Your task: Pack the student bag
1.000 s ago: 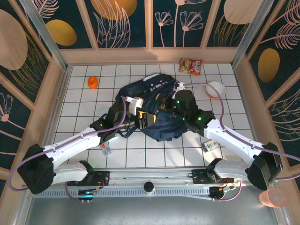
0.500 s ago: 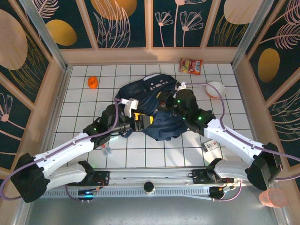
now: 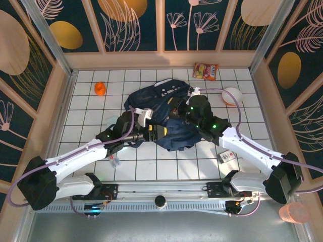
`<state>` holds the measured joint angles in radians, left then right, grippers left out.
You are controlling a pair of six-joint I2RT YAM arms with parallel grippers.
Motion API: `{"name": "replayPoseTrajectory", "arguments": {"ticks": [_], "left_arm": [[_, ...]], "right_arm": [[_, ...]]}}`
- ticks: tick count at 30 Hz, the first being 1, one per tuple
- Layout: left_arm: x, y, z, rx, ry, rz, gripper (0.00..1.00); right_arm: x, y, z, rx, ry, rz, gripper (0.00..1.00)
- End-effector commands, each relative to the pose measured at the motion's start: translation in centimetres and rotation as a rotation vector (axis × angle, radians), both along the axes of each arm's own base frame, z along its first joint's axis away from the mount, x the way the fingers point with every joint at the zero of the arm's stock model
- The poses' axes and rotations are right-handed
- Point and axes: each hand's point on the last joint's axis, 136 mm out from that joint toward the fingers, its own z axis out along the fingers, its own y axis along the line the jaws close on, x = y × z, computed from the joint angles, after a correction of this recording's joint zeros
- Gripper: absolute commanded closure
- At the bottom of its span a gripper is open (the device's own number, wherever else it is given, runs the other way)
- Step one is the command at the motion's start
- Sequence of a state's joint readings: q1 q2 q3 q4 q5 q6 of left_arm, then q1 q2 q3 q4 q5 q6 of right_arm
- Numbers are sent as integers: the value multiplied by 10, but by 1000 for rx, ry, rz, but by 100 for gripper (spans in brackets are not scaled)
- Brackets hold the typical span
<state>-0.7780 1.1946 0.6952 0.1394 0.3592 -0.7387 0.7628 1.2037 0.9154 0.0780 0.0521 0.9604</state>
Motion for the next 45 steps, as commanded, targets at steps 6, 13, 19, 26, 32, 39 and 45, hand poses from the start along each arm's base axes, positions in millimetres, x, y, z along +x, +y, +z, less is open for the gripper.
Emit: {"name": "replayPoseTrajectory", "arguments": {"ticks": [6,13,19,26,32,39,45], "left_arm": [[15,-20,58,-188,-126,-7,49],[26,-15,40,-111,-136,43,71],[29,-10,35,-70,-148,61,92],[34,14,17,18,-132,136,100],[43,50,-19,136,-56,249,100],[44,56,-22,132,-65,251,100],[26,30,4,37,-185,38,100]], "right_arm": [[4,9,83,186,-178,-3,100],[4,11,83,178,-177,3,100],[3,7,83,151,-181,-2,100],[5,-8,91,101,-197,-14,100],[7,-23,104,79,-222,-18,100],[8,-40,120,87,-253,11,100],[10,-39,120,69,-239,95,100]]}}
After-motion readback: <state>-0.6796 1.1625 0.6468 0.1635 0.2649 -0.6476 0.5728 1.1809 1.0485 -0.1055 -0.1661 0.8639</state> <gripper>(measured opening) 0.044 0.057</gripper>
